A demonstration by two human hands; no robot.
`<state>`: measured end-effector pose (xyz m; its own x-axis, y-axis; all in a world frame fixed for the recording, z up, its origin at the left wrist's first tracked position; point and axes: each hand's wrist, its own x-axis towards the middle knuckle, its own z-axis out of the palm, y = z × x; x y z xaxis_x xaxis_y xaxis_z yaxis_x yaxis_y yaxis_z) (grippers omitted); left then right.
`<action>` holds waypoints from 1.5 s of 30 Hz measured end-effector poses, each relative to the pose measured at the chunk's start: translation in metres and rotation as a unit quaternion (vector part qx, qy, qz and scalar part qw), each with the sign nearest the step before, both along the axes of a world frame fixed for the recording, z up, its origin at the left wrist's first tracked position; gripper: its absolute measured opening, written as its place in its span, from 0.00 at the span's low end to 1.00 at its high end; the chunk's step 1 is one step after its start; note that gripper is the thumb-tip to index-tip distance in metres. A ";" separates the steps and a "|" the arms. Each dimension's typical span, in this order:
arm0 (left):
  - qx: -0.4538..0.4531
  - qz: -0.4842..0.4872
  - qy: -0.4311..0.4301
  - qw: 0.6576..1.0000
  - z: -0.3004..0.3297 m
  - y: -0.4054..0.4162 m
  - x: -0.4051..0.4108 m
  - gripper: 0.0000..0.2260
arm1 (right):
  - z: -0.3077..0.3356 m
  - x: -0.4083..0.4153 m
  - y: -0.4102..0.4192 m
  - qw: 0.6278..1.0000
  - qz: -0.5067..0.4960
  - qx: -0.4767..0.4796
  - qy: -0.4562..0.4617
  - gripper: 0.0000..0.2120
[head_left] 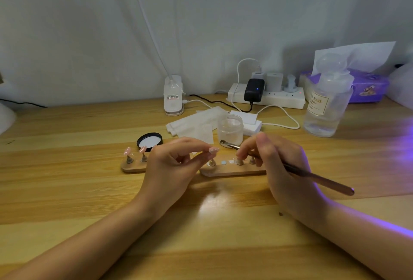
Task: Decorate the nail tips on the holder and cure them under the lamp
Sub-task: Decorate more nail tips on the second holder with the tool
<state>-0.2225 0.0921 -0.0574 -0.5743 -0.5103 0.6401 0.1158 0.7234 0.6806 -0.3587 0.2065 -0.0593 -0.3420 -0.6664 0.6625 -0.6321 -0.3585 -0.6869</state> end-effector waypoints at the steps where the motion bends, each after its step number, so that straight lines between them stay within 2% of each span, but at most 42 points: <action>1: 0.002 0.000 0.002 1.000 0.000 0.000 0.000 0.07 | 0.001 0.002 -0.001 0.999 0.000 -0.010 0.036 0.17; 3: 0.002 0.004 0.006 1.000 0.000 0.000 0.000 0.08 | 0.000 0.004 -0.001 0.994 0.013 -0.025 0.103 0.19; 5: 0.004 0.006 0.008 1.000 0.000 0.000 0.000 0.08 | -0.001 0.003 -0.001 0.993 0.008 -0.026 0.118 0.20; 9: 0.013 0.006 0.004 1.000 0.000 -0.001 0.001 0.07 | 0.001 0.000 0.001 0.999 0.019 0.004 -0.034 0.18; 11: 0.013 0.005 0.002 1.000 0.000 -0.001 0.000 0.08 | 0.000 0.000 0.000 0.998 0.027 0.000 -0.065 0.18; 15: 0.009 0.010 0.005 1.000 0.001 -0.001 -0.001 0.09 | 0.001 0.005 -0.003 0.999 0.030 -0.020 0.035 0.14; 17: 0.007 0.010 0.005 1.000 0.001 0.000 -0.001 0.09 | 0.001 0.005 -0.002 0.998 0.030 -0.015 0.056 0.15; 23: 0.017 0.004 0.007 1.000 0.002 0.002 0.000 0.09 | 0.001 0.005 0.003 0.997 0.036 -0.056 -0.041 0.18; 29: 0.023 -0.001 0.001 1.000 0.003 0.002 -0.001 0.09 | 0.002 0.006 -0.001 0.998 0.046 -0.036 0.027 0.17; 34: 0.029 -0.004 -0.001 1.000 0.002 0.003 -0.001 0.09 | -0.001 0.004 0.002 0.995 0.056 -0.058 -0.054 0.20; 38: 0.029 -0.012 -0.001 1.000 0.002 0.003 -0.001 0.08 | 0.003 0.006 -0.001 0.998 0.029 -0.058 0.014 0.15; 40: 0.030 -0.014 0.000 0.999 0.002 0.002 -0.001 0.08 | 0.002 0.006 -0.002 0.998 0.032 -0.041 0.035 0.17; 45: 0.023 -0.013 0.004 1.000 0.002 0.003 0.000 0.07 | 0.000 0.005 0.002 0.997 0.040 -0.057 -0.038 0.18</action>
<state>-0.2220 0.0950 -0.0557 -0.5834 -0.5243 0.6203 0.1393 0.6879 0.7123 -0.3541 0.2083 -0.0589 -0.3426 -0.6148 0.7104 -0.5462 -0.4849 -0.6831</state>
